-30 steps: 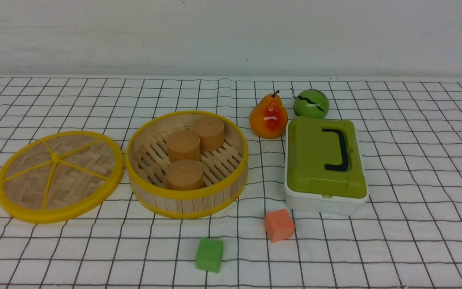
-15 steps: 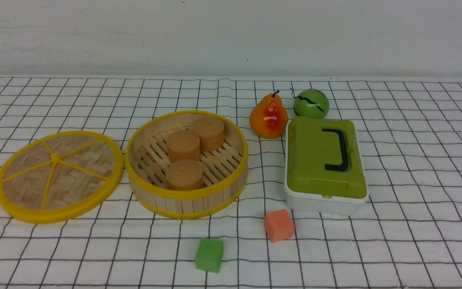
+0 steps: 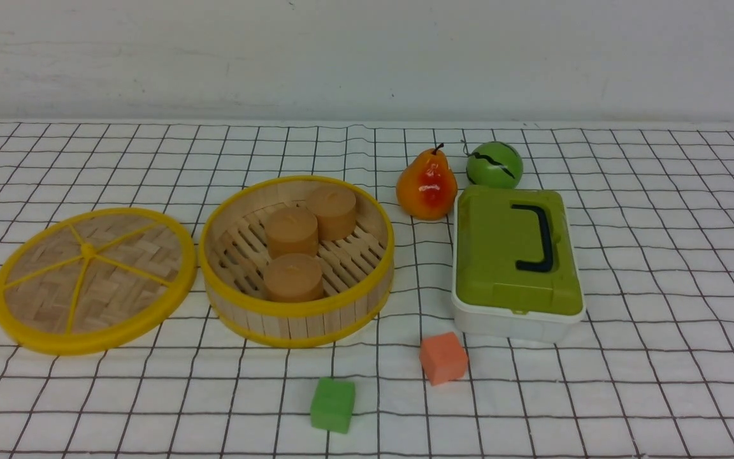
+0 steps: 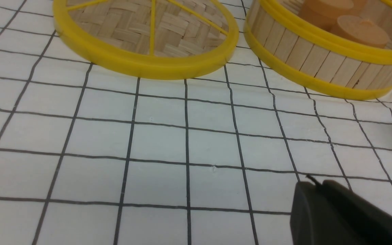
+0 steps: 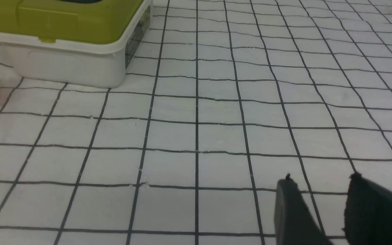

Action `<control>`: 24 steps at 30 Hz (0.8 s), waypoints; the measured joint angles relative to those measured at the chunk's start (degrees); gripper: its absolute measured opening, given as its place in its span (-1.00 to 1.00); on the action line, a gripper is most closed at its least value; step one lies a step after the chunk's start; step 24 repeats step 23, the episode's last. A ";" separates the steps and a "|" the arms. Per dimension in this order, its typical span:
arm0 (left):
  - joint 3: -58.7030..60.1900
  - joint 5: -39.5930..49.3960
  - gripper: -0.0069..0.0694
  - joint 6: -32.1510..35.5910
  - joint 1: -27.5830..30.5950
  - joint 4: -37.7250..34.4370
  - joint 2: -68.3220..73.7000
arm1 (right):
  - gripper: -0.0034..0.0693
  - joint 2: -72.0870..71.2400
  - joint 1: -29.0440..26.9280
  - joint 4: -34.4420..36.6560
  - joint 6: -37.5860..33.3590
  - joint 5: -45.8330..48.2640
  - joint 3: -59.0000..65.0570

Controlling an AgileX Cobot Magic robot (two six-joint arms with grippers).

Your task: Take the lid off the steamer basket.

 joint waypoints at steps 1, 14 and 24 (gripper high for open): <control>0.00 0.00 -0.76 0.00 0.00 0.00 0.00 | -0.25 0.00 0.00 0.00 0.00 0.00 0.00; 0.00 0.00 -0.74 0.00 0.00 0.00 0.00 | -0.25 0.00 0.00 0.00 0.00 0.00 0.00; 0.00 0.00 -0.72 0.00 0.00 0.00 0.00 | -0.25 0.00 0.00 0.00 0.00 0.00 0.00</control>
